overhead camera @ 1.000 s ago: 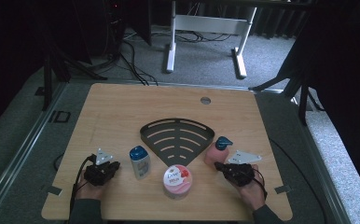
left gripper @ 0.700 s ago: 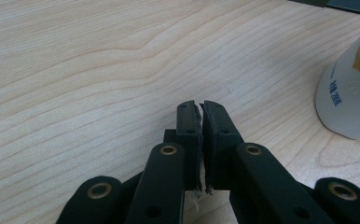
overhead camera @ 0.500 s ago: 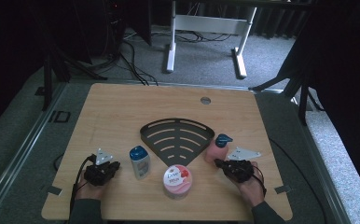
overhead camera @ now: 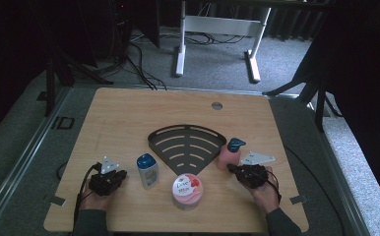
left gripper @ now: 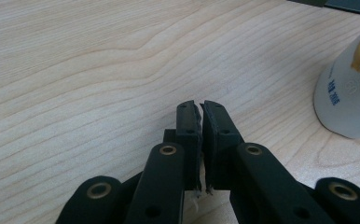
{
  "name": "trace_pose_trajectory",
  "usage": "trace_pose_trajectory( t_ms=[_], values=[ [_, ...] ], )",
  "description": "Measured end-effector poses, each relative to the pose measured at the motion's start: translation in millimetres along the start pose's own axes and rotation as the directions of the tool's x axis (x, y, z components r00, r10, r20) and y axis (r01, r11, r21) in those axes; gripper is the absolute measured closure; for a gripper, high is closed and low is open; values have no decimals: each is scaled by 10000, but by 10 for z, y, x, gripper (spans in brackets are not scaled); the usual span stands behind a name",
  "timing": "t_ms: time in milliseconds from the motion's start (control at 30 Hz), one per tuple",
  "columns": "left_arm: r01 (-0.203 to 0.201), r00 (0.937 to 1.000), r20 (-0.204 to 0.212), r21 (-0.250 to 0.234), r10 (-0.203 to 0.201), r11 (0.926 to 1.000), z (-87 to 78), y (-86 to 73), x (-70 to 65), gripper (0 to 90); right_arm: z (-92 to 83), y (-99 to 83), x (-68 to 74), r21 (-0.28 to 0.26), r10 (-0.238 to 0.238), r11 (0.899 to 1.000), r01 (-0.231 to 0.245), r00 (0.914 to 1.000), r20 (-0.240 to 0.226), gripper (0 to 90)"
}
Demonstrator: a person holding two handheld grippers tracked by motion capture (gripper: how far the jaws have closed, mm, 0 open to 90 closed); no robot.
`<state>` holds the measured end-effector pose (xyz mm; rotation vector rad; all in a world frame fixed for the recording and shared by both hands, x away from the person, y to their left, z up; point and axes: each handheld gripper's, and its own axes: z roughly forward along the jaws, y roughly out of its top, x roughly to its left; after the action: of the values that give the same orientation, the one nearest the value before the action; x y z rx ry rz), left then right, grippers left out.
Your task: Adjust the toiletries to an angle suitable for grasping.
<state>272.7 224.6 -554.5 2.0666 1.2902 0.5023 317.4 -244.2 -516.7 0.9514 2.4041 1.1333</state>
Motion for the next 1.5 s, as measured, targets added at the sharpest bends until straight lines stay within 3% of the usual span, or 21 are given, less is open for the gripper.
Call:
trace_pose_trajectory(
  t_ms=[433, 833, 1100, 1500],
  values=[
    [-6, 10000, 21, -4, 6, 10000, 1, 1, -1, 853, 10, 5, -39, -11, 58, 10000, -58, 10000, 73, 900],
    [-58, 10000, 23, 79, 58, 10000, -5, 12, -20, 821, 68, -167, -49, 509, 204, 9985, -196, 9997, -146, 793],
    [-130, 9995, 300, -287, 138, 9995, -77, 38, -70, 812, 165, -264, -90, 832, 333, 9960, -311, 9991, -255, 760],
    [-284, 9970, 695, -682, 332, 9973, -194, 87, -155, 827, 204, -312, -73, 712, 355, 9969, -324, 9985, -426, 696]
  ],
)
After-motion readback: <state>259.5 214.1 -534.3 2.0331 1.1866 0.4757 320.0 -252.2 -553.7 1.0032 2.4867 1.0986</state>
